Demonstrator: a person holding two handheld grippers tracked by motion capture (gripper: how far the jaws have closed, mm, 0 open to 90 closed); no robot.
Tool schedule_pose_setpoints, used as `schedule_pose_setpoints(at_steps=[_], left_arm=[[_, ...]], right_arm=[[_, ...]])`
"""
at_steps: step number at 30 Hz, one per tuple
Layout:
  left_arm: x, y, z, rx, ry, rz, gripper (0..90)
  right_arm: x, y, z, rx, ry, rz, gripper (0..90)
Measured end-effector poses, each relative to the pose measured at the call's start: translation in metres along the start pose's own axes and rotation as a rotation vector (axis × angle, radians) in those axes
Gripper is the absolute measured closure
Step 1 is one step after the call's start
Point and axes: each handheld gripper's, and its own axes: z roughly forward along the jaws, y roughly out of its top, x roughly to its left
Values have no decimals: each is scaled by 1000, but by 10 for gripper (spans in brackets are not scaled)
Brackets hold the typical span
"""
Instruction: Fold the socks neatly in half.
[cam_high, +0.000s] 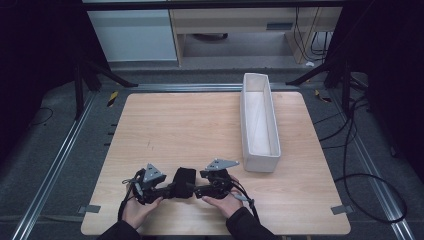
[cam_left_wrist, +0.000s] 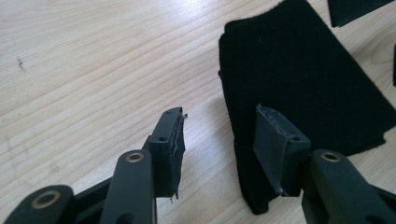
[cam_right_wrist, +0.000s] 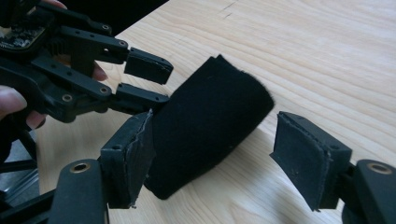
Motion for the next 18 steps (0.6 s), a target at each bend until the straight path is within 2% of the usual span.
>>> schedule_pose_setpoints(at_steps=[6, 14, 18], left_arm=[[3, -3, 0, 7, -2, -9, 516], [5, -6, 1, 13, -22, -28, 526], [3, -8, 2, 19, -28, -24, 529]], right_arm=[[5, 4, 15, 26, 0, 17, 288], [6, 6, 30, 55, 10, 75, 297], [8, 6, 37, 85, 18, 95, 320]])
